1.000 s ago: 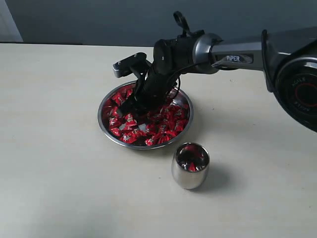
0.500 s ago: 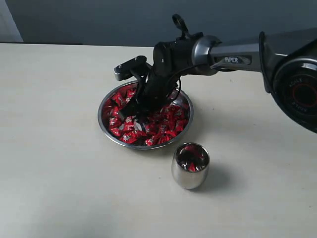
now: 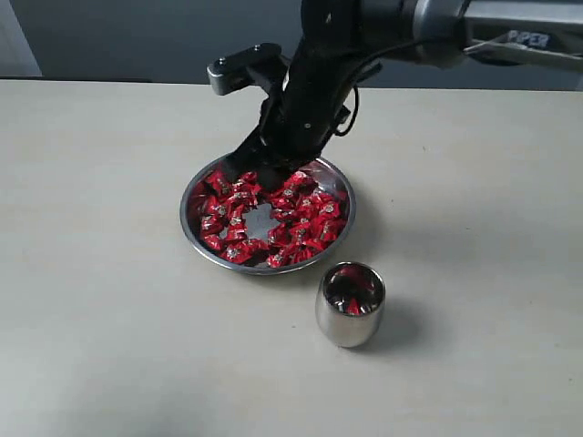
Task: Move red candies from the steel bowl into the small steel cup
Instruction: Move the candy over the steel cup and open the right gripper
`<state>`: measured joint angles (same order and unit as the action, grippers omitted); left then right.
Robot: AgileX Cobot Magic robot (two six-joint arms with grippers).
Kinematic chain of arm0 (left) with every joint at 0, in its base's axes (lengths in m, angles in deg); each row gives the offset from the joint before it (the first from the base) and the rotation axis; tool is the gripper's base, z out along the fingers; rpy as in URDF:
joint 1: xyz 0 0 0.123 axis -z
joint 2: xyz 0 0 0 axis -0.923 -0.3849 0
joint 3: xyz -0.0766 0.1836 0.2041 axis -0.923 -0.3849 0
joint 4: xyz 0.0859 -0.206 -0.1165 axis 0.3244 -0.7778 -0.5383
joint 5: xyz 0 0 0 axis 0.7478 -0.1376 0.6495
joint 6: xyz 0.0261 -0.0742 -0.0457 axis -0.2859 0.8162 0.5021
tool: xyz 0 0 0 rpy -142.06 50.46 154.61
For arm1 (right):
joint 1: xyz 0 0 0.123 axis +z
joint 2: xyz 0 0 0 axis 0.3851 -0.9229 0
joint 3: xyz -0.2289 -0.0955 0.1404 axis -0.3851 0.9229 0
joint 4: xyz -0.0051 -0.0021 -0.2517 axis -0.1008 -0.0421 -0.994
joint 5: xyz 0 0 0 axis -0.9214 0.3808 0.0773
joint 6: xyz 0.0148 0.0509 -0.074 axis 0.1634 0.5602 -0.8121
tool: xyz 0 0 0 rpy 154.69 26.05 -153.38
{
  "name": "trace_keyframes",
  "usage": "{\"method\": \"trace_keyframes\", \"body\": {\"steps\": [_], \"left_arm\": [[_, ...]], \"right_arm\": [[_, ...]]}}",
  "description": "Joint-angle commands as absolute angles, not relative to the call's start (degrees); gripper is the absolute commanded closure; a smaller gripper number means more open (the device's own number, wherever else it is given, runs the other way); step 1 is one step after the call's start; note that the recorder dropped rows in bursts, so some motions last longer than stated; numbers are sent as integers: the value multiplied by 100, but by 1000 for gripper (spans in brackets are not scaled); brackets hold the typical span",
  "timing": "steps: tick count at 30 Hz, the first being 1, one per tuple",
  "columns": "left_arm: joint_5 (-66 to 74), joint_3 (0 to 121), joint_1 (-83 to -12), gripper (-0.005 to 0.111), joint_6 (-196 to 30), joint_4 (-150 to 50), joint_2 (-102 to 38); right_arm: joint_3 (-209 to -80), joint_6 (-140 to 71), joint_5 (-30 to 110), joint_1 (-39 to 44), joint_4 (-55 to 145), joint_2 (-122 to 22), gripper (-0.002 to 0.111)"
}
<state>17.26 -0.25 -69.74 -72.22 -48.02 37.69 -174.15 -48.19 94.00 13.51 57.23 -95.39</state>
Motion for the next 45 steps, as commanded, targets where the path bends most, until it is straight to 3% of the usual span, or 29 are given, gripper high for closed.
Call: {"method": "trace_keyframes", "body": {"steps": [1, 11, 22, 45], "left_arm": [[1703, -39, -6939, 106, -7209, -4802, 3796], [1703, -39, -6939, 106, -7209, -4802, 3796], [1703, -39, -6939, 106, -7209, -4802, 3796], [1703, -39, -6939, 106, -7209, -4802, 3796]], "right_arm": [[-16964, -4787, 9764, 1335, 5778, -8622, 109], [-15278, -4592, 9619, 1335, 5865, -6676, 109], [-13629, -4539, 8324, 1335, 6042, -6489, 109], [-13461, -4560, 8501, 1335, 6061, -6489, 109]]}}
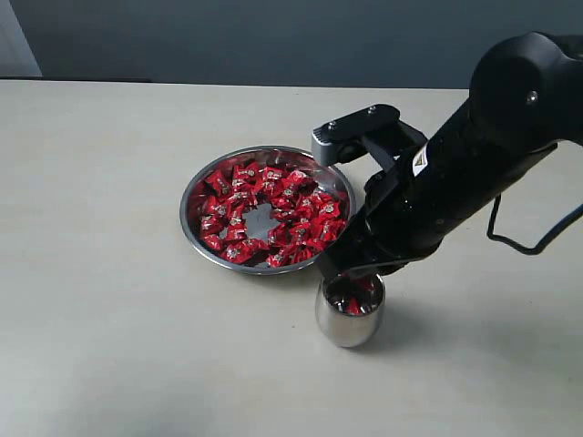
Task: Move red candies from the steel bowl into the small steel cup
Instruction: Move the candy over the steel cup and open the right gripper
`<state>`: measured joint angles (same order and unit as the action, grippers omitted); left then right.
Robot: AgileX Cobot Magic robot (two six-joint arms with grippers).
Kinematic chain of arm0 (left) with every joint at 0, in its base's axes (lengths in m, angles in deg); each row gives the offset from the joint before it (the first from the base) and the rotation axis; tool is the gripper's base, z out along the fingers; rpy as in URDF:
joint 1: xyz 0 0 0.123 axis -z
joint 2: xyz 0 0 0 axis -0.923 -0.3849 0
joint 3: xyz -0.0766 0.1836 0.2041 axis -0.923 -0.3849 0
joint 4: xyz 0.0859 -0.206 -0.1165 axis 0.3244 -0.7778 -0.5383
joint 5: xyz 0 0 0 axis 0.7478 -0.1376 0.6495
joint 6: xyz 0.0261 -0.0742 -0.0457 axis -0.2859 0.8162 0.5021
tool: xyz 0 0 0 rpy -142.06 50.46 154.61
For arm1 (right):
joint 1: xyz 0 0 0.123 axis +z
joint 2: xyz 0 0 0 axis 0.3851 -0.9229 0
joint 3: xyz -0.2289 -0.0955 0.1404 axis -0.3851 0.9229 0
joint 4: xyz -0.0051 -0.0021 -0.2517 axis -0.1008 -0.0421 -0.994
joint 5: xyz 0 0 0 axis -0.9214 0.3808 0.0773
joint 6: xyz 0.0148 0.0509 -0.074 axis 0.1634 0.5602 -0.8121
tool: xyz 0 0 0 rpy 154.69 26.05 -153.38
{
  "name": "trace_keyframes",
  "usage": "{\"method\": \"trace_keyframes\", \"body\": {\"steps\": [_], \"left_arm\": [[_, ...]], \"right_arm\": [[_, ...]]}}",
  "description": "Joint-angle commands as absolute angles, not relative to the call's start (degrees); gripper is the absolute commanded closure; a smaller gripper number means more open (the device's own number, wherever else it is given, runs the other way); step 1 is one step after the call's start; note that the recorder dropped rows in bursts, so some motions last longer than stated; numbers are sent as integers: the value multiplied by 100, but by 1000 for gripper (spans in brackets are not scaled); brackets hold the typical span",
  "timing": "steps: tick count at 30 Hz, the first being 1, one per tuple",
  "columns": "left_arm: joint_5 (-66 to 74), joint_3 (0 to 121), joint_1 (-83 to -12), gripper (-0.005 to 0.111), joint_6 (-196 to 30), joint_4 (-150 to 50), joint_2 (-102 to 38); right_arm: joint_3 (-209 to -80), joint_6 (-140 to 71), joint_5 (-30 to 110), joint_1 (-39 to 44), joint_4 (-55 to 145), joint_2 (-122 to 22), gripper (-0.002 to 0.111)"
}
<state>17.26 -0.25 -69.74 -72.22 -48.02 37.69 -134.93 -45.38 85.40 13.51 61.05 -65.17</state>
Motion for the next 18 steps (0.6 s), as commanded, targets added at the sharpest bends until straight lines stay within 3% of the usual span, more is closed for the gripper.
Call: {"method": "trace_keyframes", "body": {"steps": [1, 18], "left_arm": [[1703, -39, -6939, 106, -7209, -4802, 3796], [1703, -39, -6939, 106, -7209, -4802, 3796]], "right_arm": [[-13461, -4560, 8490, 1335, 6061, -6489, 109], [-13461, -4608, 8504, 1335, 6061, -6489, 109]]}}
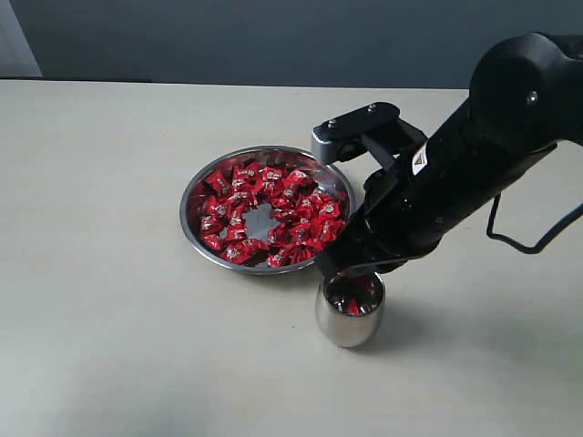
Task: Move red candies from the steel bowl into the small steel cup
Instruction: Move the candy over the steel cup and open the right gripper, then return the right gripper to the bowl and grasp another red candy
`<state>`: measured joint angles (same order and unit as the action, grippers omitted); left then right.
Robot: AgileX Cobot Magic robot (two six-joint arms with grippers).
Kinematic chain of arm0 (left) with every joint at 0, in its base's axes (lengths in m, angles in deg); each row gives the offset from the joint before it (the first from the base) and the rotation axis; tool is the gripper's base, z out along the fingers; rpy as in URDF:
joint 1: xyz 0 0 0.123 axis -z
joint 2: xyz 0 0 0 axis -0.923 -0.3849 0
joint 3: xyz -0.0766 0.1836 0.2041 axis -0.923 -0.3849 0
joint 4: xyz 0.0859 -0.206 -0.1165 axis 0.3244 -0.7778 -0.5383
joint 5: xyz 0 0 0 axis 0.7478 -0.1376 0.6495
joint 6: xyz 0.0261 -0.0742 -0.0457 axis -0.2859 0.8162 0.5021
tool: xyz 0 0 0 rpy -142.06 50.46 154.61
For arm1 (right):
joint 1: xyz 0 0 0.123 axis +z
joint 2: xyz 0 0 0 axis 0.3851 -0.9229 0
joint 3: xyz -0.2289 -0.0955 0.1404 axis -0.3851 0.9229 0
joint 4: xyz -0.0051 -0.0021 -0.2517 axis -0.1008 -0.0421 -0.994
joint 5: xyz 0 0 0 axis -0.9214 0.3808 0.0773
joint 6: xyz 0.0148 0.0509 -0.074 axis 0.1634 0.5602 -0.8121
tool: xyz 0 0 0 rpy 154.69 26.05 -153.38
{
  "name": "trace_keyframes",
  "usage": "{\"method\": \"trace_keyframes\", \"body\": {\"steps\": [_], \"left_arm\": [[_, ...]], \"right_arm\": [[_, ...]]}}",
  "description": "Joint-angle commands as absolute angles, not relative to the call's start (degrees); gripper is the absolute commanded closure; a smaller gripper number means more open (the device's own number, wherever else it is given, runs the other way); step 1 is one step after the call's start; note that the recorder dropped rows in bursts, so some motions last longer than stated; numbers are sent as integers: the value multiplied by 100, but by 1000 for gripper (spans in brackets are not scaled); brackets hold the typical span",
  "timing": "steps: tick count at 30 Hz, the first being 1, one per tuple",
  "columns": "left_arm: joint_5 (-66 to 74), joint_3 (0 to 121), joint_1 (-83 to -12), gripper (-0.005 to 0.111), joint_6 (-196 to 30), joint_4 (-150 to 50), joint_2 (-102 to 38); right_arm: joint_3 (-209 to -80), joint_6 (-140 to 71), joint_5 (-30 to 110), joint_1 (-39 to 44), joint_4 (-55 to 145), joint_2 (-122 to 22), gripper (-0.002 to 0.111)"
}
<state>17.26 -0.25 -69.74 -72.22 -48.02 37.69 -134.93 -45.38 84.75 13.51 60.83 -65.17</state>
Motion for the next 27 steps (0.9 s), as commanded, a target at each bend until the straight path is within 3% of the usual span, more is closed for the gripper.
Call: {"method": "trace_keyframes", "body": {"steps": [1, 9, 16, 21, 25, 27], "left_arm": [[1703, -39, -6939, 106, -7209, -4802, 3796], [1703, -39, -6939, 106, -7209, -4802, 3796], [1703, -39, -6939, 106, -7209, -4802, 3796], [1703, -39, -6939, 106, -7209, -4802, 3796], [1703, -39, -6939, 106, -7209, -4802, 3796], [1703, -39, -6939, 106, -7209, -4802, 3796]], "right_arm": [[-13461, -4654, 8547, 1335, 6061, -6489, 109], [-13461, -4702, 8675, 1335, 6061, -6489, 107], [-13461, -4702, 8593, 1335, 6008, -6489, 75], [-13461, -4702, 8357, 1335, 6004, -6489, 75], [-13481, -4702, 6753, 1335, 6233, -6552, 75], [-13603, -4702, 6631, 1335, 6233, -6737, 75]]}}
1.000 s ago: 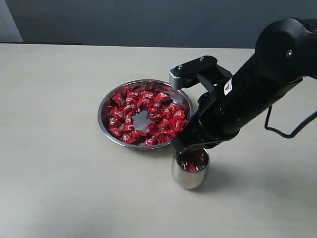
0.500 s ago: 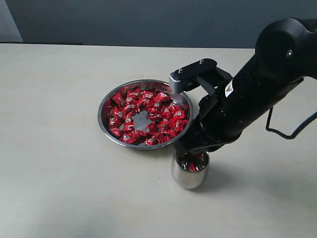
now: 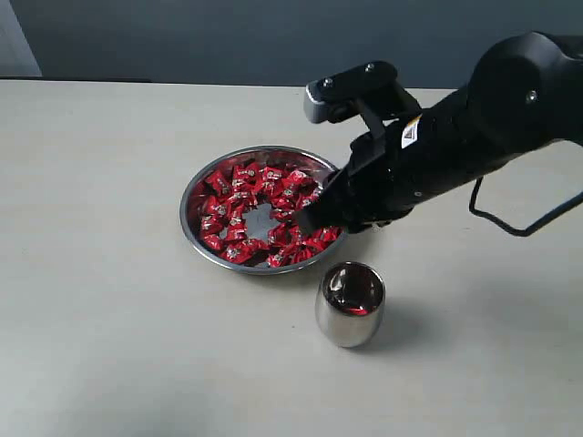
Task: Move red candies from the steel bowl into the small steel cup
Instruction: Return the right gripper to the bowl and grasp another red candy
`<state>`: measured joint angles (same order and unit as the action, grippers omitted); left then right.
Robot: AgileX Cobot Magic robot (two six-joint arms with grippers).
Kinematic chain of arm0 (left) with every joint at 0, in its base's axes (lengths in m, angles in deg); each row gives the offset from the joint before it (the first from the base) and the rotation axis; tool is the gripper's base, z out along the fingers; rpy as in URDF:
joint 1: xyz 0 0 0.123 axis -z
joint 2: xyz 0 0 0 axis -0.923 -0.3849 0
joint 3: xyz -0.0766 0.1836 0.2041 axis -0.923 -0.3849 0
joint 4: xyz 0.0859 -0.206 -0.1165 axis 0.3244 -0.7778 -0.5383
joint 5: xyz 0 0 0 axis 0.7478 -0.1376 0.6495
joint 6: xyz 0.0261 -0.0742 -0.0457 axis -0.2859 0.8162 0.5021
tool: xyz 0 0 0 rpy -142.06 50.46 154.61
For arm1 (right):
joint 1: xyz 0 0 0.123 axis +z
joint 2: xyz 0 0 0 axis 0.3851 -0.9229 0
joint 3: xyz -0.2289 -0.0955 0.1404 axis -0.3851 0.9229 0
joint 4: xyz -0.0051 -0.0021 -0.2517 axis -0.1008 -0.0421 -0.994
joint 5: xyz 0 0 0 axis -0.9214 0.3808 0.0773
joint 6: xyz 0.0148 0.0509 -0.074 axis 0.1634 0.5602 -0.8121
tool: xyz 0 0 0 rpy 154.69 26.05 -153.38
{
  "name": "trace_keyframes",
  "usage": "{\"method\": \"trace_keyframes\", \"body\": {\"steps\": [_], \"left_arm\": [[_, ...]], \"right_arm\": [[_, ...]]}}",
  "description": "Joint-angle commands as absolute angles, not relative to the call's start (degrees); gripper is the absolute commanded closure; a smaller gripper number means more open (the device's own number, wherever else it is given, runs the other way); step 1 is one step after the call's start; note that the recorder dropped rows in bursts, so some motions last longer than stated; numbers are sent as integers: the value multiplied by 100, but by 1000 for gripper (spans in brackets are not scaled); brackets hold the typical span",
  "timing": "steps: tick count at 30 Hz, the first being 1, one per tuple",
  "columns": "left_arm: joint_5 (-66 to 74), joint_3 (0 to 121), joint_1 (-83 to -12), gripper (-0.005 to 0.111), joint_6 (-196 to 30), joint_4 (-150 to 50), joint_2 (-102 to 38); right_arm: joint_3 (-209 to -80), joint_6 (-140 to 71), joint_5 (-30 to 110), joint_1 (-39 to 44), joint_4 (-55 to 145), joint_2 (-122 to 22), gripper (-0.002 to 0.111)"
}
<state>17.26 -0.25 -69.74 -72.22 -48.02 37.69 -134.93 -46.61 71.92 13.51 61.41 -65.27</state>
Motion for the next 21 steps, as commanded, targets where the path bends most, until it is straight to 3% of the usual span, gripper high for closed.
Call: {"method": "trace_keyframes", "body": {"steps": [1, 11, 21], "left_arm": [[1703, -39, -6939, 106, -7209, -4802, 3796], [1703, -39, -6939, 106, -7209, -4802, 3796], [1703, -39, -6940, 106, -7209, -4812, 3796]], "right_arm": [[-13710, -4702, 6643, 1335, 6233, -6875, 75], [-15818, -6084, 7796, 1335, 7629, -8921, 75], [-17129, -6091, 8256, 1335, 7629, -10254, 75]]}}
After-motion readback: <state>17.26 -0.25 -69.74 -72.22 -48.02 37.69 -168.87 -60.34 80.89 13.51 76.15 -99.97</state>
